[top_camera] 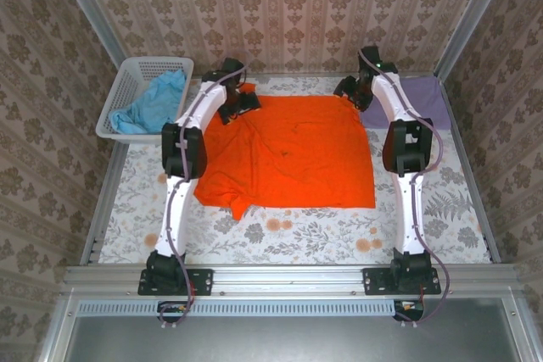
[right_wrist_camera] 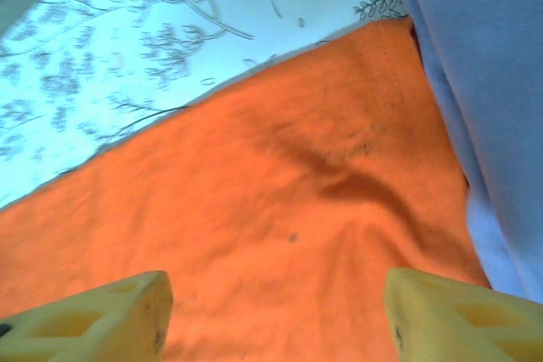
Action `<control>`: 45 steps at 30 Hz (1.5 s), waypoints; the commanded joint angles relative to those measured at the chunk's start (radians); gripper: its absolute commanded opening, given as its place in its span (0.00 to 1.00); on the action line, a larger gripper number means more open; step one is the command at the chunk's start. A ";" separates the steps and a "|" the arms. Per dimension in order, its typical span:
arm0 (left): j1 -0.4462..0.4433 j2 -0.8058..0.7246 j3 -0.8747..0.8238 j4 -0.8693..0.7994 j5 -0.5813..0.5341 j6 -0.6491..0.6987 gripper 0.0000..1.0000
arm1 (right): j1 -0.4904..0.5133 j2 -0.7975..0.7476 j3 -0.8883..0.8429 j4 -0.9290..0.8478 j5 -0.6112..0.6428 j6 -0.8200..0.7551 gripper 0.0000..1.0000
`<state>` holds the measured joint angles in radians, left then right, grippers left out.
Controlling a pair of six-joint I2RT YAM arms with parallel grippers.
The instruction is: Fold and stack the t-shirts
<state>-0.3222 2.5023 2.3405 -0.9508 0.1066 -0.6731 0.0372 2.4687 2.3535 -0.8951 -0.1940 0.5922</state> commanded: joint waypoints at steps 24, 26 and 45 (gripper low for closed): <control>0.085 -1.199 -1.627 0.298 0.287 -0.427 0.48 | 0.073 -1.113 -1.511 0.103 -0.163 -0.003 0.50; 0.080 -1.202 -1.674 0.374 0.294 -0.520 0.48 | 0.087 -1.108 -1.528 0.125 -0.153 0.008 0.50; 0.032 -1.080 -1.629 0.317 0.096 -0.522 0.02 | 0.098 -0.965 -1.521 0.172 -0.056 0.030 0.46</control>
<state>-0.2996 1.4319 0.6846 -0.5388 0.2787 -1.2388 0.1345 1.4910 0.8234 -0.7280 -0.2871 0.6064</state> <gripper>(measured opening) 0.041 0.465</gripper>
